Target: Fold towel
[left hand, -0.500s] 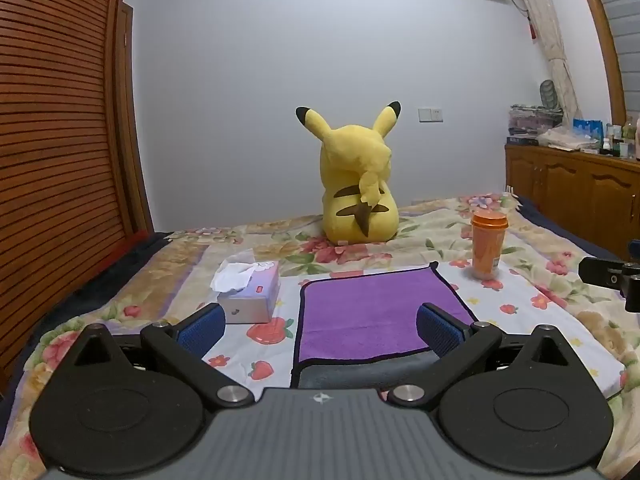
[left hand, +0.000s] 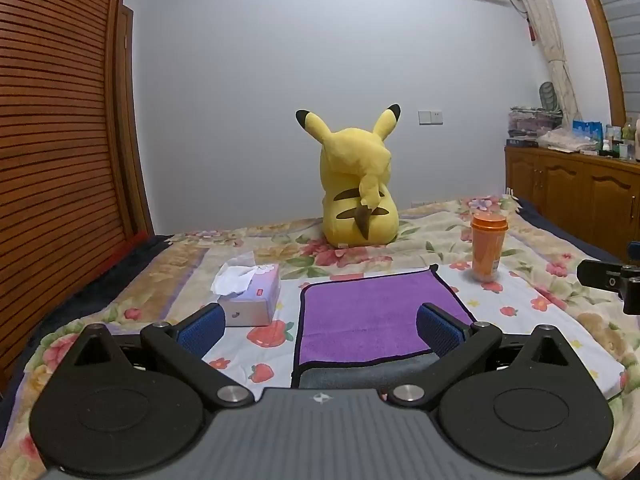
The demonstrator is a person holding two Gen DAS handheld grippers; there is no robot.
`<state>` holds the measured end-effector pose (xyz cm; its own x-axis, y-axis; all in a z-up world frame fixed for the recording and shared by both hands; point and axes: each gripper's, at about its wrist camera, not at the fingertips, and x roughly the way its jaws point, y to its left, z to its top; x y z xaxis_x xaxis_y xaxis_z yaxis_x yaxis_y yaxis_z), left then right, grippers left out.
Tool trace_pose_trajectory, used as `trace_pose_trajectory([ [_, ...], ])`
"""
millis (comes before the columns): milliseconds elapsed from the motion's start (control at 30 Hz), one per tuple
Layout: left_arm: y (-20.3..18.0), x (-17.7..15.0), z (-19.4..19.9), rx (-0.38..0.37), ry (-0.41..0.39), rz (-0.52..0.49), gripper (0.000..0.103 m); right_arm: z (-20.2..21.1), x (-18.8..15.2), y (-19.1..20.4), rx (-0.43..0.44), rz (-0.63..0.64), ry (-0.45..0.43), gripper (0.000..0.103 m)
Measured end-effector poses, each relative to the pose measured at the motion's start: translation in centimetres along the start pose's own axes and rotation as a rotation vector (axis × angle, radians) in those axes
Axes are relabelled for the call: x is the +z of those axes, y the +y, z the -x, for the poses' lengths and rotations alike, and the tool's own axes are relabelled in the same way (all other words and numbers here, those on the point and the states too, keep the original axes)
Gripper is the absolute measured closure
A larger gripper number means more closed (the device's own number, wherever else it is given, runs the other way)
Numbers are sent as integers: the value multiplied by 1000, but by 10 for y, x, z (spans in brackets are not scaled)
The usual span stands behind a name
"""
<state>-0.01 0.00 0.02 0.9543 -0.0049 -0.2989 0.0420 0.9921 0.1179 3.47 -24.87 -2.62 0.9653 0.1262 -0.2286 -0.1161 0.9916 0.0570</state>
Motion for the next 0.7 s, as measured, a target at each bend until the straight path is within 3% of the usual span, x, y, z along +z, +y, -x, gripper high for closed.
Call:
trace_pose_trajectory([
  [700,0,0,1,1,-5,-2,0,0,1,-1,0,1,0,0],
])
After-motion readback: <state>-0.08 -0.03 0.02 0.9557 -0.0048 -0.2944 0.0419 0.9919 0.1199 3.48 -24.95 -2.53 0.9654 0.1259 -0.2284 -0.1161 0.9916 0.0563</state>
